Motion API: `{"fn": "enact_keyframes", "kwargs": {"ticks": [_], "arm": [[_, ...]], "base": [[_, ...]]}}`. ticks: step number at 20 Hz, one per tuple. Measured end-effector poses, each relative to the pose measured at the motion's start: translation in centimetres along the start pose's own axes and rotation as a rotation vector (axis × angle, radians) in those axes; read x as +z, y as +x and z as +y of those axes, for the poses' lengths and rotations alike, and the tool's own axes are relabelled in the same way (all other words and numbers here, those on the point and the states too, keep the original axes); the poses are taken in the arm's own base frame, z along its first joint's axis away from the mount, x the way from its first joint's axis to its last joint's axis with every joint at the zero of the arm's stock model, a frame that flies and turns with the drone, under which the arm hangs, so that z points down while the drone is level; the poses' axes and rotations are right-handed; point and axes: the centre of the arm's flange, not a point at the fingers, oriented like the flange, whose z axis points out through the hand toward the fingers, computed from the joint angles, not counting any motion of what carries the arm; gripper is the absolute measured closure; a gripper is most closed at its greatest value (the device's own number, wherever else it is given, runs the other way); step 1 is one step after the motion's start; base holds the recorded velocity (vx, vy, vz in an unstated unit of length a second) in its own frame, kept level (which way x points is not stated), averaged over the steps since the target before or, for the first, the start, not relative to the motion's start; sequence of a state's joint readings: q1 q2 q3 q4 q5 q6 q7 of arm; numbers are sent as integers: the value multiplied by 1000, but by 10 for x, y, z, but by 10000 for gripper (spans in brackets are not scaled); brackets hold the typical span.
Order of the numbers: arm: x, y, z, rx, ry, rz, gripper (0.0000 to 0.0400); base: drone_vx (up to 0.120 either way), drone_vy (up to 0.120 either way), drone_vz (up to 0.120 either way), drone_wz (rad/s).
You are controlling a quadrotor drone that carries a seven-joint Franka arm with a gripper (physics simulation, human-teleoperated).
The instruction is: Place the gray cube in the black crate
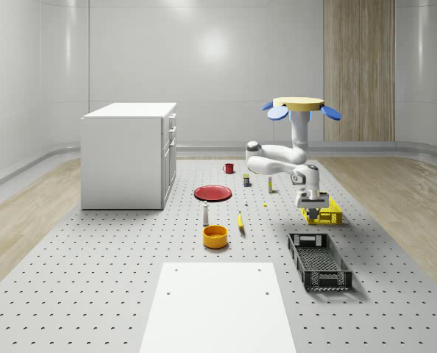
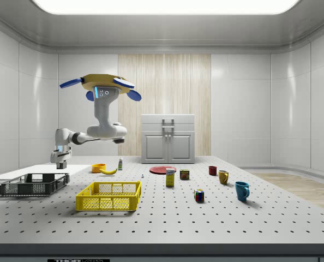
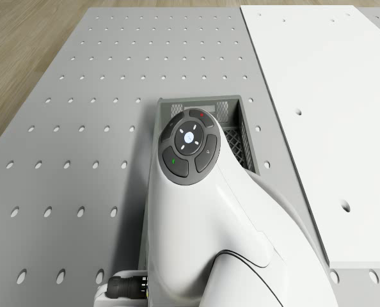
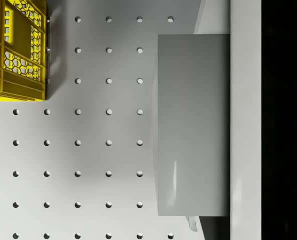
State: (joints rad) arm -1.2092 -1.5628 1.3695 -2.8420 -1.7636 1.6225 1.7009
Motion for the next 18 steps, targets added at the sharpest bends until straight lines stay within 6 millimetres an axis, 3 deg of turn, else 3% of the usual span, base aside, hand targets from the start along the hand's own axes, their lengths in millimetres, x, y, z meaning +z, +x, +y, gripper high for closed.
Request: {"fn": "enact_keyframes", "kwargs": {"ticks": [4,6,9,13,18], "arm": [[0,0,0,0,0,0,150],[0,0,0,0,0,0,150],[0,0,0,0,0,0,150],[0,0,0,0,0,0,150],[0,0,0,0,0,0,150]], "base": [[120,0,-100,0],[120,0,0,0],[120,-120,0,0],[120,0,-10,0],[120,0,-120,0]]}}
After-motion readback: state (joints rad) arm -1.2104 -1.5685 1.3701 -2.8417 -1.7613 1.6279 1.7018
